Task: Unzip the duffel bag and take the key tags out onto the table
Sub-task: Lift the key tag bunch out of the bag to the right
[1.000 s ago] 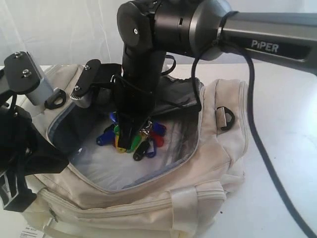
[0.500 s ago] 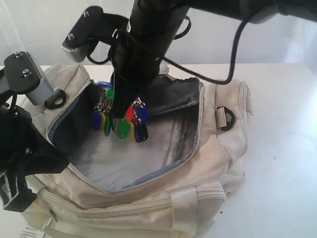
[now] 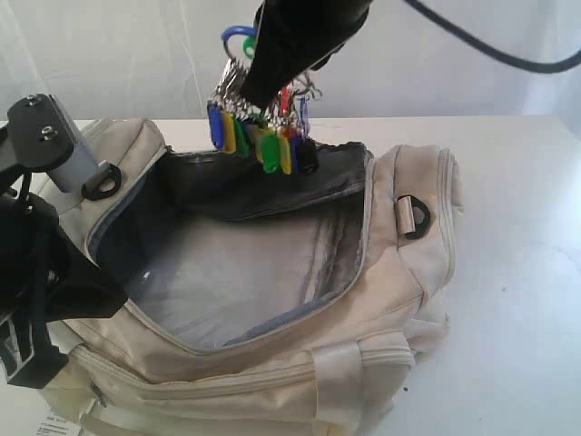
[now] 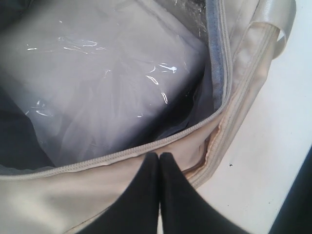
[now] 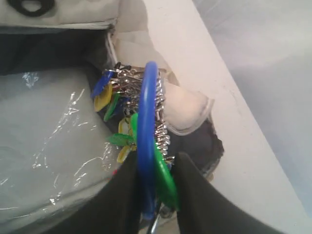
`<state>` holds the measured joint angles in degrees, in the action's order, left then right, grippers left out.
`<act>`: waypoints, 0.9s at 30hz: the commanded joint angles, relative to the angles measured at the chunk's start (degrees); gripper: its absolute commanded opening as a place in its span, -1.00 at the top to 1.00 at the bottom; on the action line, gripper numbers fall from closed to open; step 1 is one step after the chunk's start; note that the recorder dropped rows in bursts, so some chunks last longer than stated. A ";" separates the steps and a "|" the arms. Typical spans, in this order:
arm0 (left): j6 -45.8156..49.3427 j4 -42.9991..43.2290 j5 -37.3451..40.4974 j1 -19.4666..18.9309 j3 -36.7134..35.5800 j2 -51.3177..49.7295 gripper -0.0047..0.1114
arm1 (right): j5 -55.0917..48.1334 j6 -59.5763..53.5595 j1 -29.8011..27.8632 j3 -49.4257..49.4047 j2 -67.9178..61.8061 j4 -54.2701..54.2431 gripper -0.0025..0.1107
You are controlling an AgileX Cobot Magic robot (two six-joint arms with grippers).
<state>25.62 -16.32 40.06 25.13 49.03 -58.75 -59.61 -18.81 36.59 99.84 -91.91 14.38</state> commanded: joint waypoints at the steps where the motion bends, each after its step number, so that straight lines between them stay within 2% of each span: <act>1: -0.38 -0.79 0.83 0.28 -0.44 0.17 0.92 | -1.69 5.19 -0.55 0.05 4.07 4.89 0.96; 9: -0.38 -0.79 1.18 0.28 -0.44 0.17 0.92 | -10.13 15.05 -0.55 0.05 9.87 12.72 0.96; 15: -0.38 -0.79 1.44 0.28 -0.44 0.17 0.92 | -10.35 17.64 -0.55 -1.09 13.43 16.96 0.96; 27: -0.38 -0.79 1.44 0.28 -0.44 0.17 0.92 | -10.35 24.67 -0.64 -14.99 22.46 19.17 0.96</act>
<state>25.62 -16.32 40.31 25.13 49.03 -58.75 -70.51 4.57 36.59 88.22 -71.69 31.97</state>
